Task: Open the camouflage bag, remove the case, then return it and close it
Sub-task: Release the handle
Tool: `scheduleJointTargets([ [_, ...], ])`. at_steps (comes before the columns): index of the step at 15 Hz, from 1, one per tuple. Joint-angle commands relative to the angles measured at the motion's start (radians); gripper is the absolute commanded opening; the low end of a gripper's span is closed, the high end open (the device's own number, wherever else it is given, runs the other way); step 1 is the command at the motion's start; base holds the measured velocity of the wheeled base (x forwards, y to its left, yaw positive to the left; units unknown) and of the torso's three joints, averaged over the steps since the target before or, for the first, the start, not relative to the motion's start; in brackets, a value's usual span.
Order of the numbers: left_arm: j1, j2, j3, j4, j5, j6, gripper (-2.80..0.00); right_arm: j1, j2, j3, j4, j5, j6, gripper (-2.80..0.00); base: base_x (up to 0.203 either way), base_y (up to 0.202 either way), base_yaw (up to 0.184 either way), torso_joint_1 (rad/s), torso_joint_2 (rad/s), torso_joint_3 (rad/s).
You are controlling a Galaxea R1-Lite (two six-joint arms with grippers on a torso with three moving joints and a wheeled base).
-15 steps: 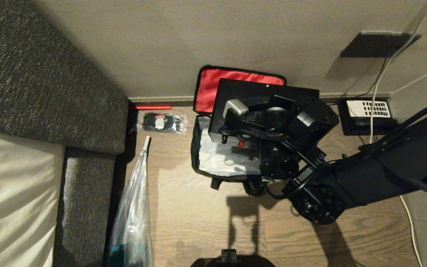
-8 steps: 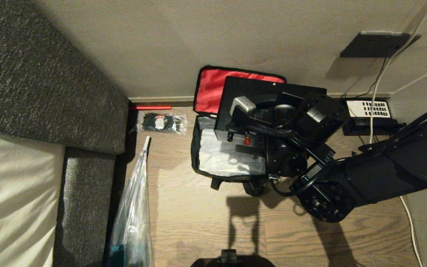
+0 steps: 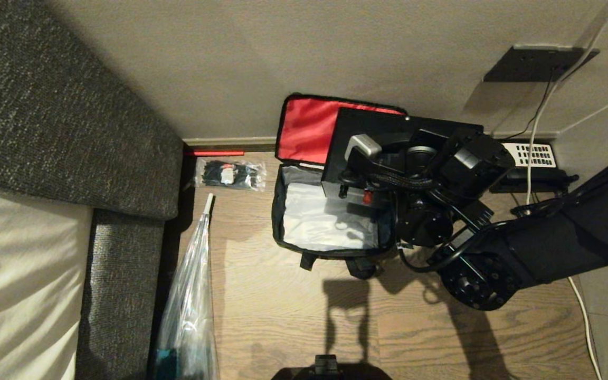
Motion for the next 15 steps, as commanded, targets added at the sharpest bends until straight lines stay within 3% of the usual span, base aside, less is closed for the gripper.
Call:
scheduleJointTargets([
  [1, 0.0, -0.002, 0.003, 0.0, 0.0, -0.001, -2.8, -0.017, -0.009, 0.005, -0.009, -0.005, -0.01, -2.8, 0.0, 0.0, 0.0, 0.0, 0.0, 0.0],
  [15, 0.001, -0.002, 0.002, 0.0, 0.0, -0.001, -2.8, -0.077, -0.024, 0.046, -0.016, -0.002, 0.006, -2.8, 0.0, 0.0, 0.0, 0.0, 0.0, 0.0],
])
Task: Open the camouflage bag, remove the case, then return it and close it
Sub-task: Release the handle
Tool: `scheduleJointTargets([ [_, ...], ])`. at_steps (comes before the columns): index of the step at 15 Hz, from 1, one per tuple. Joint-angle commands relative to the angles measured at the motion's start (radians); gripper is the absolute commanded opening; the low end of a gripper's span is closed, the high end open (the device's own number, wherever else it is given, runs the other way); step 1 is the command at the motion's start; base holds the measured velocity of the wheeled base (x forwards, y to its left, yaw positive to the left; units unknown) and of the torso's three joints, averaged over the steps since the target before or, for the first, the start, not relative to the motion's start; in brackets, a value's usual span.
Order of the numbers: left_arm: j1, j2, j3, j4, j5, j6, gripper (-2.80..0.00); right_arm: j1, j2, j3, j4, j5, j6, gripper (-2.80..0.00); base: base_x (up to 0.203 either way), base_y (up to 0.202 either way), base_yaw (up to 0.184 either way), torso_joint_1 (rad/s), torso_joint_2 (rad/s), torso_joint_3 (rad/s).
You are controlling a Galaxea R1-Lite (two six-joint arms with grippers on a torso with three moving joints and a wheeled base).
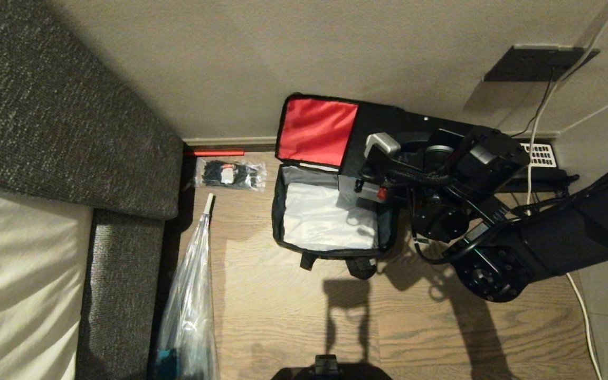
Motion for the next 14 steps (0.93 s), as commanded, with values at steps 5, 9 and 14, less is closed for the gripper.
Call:
scheduleJointTargets([
  [5, 0.001, -0.002, 0.002, 0.0, 0.001, -0.001, -2.8, -0.011, -0.025, 0.034, -0.009, -0.005, -0.006, -2.8, 0.0, 0.0, 0.0, 0.0, 0.0, 0.0],
  [9, 0.0, -0.002, 0.002, 0.0, 0.001, -0.001, -2.8, -0.027, -0.037, 0.053, -0.009, -0.005, 0.001, -2.8, 0.0, 0.0, 0.0, 0.0, 0.0, 0.0],
  [14, 0.001, -0.002, 0.003, 0.0, 0.001, -0.001, -2.8, -0.033, -0.059, 0.071, -0.009, -0.005, 0.001, -2.8, 0.0, 0.0, 0.0, 0.0, 0.0, 0.0],
])
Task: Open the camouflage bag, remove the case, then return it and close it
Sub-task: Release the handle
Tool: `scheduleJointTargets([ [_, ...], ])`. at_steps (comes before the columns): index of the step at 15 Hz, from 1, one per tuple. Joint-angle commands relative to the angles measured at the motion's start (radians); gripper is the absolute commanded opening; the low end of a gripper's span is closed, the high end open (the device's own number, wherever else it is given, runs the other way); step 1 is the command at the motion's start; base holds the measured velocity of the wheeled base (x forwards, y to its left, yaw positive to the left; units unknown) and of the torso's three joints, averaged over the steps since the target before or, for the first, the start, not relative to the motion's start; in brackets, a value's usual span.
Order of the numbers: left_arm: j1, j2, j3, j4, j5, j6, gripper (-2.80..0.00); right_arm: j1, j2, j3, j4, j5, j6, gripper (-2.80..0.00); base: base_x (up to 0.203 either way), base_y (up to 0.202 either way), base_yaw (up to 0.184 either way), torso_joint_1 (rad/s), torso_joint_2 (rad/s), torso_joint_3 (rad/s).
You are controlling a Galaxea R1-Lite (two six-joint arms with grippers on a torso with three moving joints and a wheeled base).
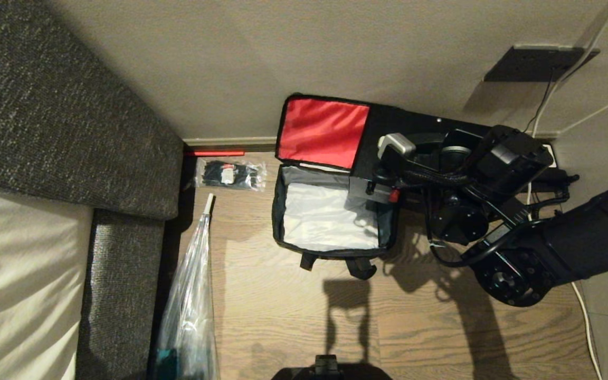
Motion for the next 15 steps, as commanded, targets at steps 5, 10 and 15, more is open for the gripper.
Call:
scheduleJointTargets([
  [5, 0.001, -0.002, 0.002, 0.0, 0.001, -0.001, -2.8, -0.031, -0.038, 0.043, -0.006, -0.005, -0.009, -2.8, 0.0, 0.0, 0.0, 0.0, 0.0, 0.0],
  [10, 0.0, -0.002, 0.002, 0.0, 0.001, -0.001, -2.8, -0.135, -0.105, 0.095, 0.017, 0.0, -0.001, -2.8, 0.0, 0.0, 0.0, 0.0, 0.0, 0.0],
  [15, 0.0, -0.002, 0.003, 0.0, 0.001, -0.001, -2.8, -0.312, -0.155, 0.16, 0.044, 0.005, 0.002, -2.8, 0.0, 0.0, 0.0, 0.0, 0.0, 0.0],
])
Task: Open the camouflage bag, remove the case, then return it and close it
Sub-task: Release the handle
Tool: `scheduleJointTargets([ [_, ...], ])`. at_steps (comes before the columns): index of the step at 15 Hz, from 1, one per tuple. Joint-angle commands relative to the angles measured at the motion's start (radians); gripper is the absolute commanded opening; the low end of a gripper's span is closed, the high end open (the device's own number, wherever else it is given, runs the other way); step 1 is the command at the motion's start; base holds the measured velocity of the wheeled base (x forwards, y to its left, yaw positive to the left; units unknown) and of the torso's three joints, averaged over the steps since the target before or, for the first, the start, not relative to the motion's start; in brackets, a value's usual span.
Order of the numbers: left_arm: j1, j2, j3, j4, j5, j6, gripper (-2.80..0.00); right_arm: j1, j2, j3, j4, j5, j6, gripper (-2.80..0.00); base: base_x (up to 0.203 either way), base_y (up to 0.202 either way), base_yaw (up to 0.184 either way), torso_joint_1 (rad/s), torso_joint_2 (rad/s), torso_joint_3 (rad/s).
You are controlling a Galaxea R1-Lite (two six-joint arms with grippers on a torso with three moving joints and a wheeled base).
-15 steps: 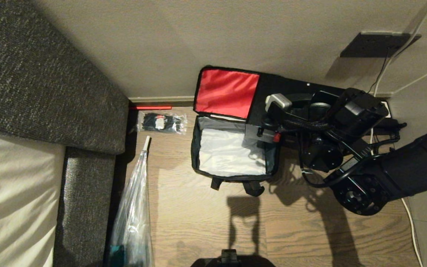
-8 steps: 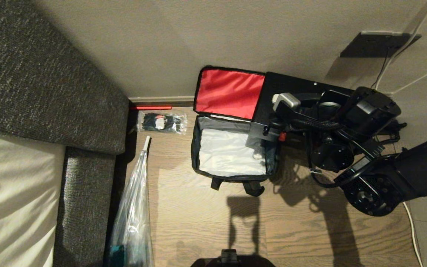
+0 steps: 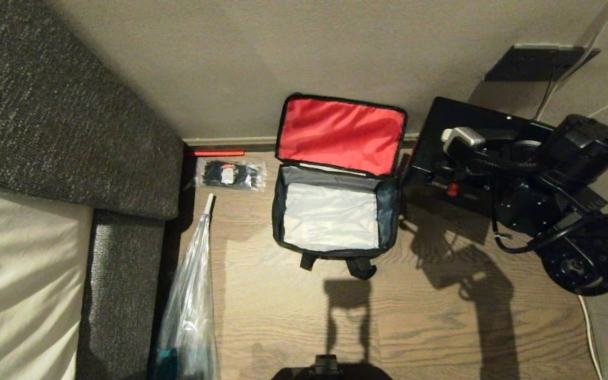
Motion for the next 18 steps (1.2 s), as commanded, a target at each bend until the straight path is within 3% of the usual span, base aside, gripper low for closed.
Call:
scheduleJointTargets([
  [1, 0.0, -0.002, 0.002, 0.0, 0.0, -0.001, -2.8, -0.093, -0.003, 0.027, -0.009, -0.002, -0.008, -2.8, 0.0, 0.0, 0.0, 0.0, 0.0, 0.0],
  [7, 0.001, -0.002, 0.003, 0.001, 0.0, -0.001, -2.8, -0.171, 0.28, 0.008, -0.002, 0.023, 0.151, -2.8, 0.0, 0.0, 0.0, 0.0, 0.0, 0.0],
  [12, 0.001, -0.002, 0.003, 0.0, 0.0, -0.001, -2.8, -0.229, 0.52, -0.131, 0.023, 0.032, 0.2, -2.8, 0.0, 0.0, 0.0, 0.0, 0.0, 0.0],
  [13, 0.0, -0.002, 0.003, 0.001, 0.0, -0.001, -2.8, -0.242, 0.537, -0.148, 0.037, 0.042, 0.206, 0.0, 0.0, 0.0, 0.0, 0.0, 0.0, 0.0],
  [16, 0.001, -0.002, 0.002, 0.001, 0.0, -0.001, -2.8, -0.251, 0.587, -0.185, 0.068, 0.05, 0.209, 0.0, 0.0, 0.0, 0.0, 0.0, 0.0, 0.0],
  [18, 0.001, -0.002, 0.003, 0.001, 0.0, -0.001, -2.8, -0.25, 0.576, -0.105, 0.07, 0.064, 0.211, 0.0, 0.0, 0.0, 0.0, 0.0, 0.0, 0.0],
])
